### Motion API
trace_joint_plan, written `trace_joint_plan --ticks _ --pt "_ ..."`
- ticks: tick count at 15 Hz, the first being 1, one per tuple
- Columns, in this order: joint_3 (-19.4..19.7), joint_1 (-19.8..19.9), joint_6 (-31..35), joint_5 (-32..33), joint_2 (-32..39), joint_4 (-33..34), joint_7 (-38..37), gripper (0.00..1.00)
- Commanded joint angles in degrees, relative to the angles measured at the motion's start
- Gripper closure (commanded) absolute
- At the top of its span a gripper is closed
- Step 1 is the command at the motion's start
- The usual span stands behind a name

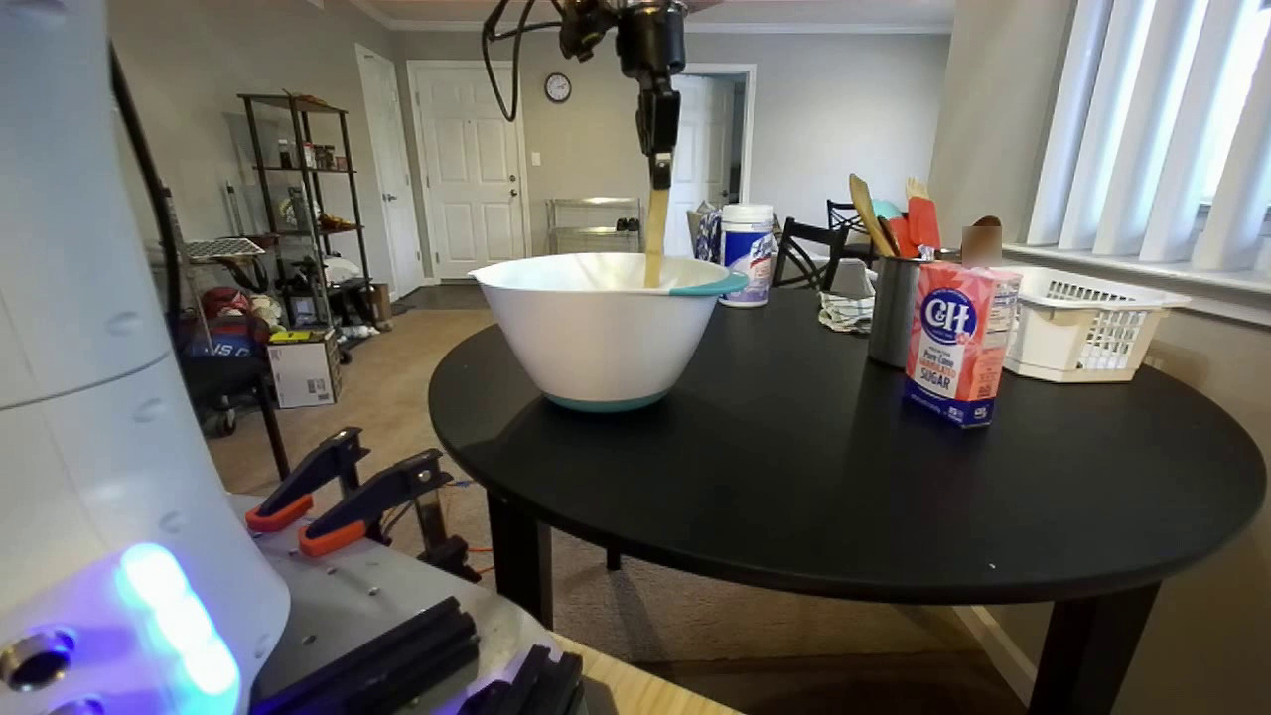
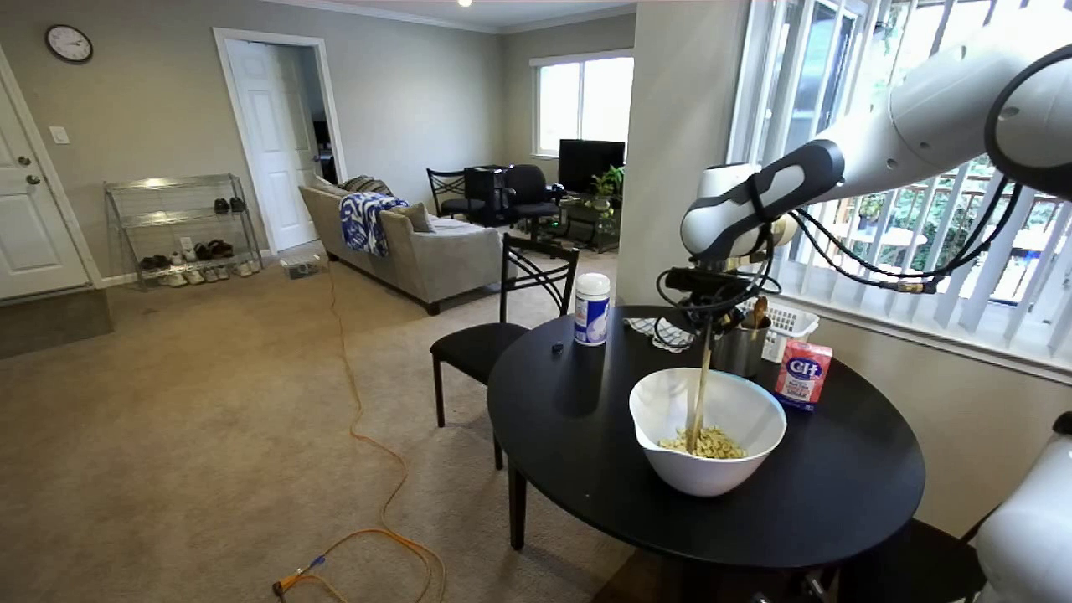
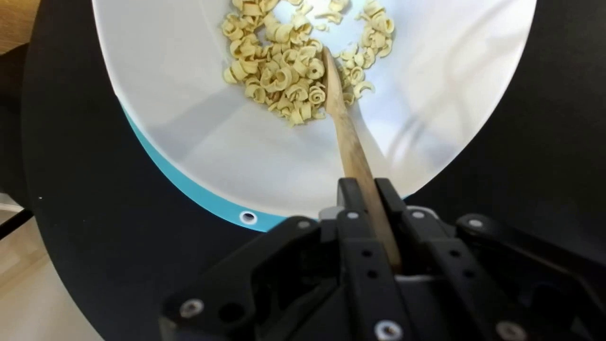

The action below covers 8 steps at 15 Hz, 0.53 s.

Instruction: Use the spoon to stir the content in the white bowl

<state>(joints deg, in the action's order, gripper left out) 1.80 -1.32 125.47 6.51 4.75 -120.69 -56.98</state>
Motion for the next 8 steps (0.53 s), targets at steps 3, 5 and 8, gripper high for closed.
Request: trace_joint_plan --ticks 3,5,8 --pt "-0.2 -0.5 -4.7 5.1 -1.8 -2.2 -1.1 0.97" --pt "-0.4 -0.6 -6.9 5.2 -1.6 -2.1 -0.5 0.97" --pt "-1.0 -0.5 -11.1 2.7 -1.2 -1.3 2.1 0.97"
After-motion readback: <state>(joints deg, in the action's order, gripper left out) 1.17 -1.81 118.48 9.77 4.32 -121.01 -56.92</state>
